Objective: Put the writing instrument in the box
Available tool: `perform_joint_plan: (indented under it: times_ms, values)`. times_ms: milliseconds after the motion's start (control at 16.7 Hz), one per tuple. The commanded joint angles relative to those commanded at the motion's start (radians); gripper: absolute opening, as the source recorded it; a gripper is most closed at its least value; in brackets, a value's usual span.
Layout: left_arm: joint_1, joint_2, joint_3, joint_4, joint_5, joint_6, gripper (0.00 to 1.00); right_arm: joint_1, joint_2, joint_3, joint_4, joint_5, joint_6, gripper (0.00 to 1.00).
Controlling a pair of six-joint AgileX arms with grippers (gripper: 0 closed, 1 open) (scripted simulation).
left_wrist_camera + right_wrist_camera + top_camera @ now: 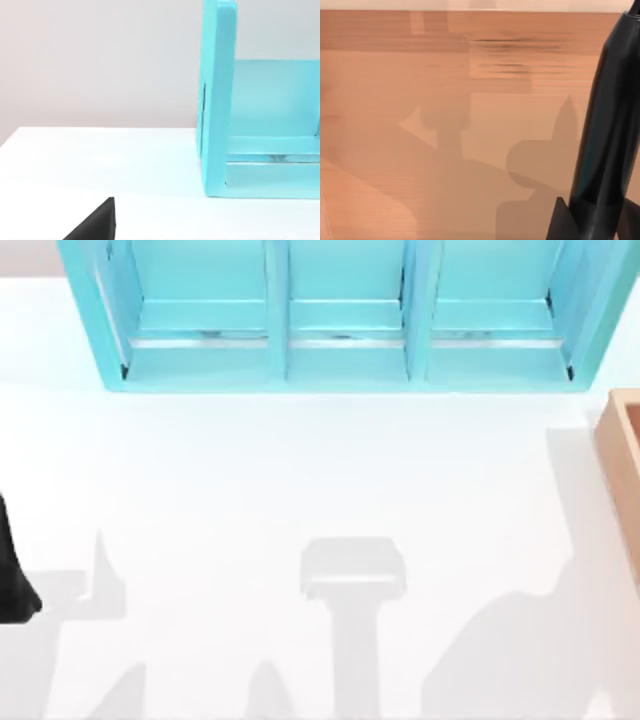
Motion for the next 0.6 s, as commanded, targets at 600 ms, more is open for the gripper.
perform_joint_plan:
  times_ms: [600]
  values:
    - [0.0, 0.0, 0.0, 0.0, 0.0, 0.0, 1.0, 0.11, 0.009, -0.189, 0.153, 0.029, 0.079, 0.0]
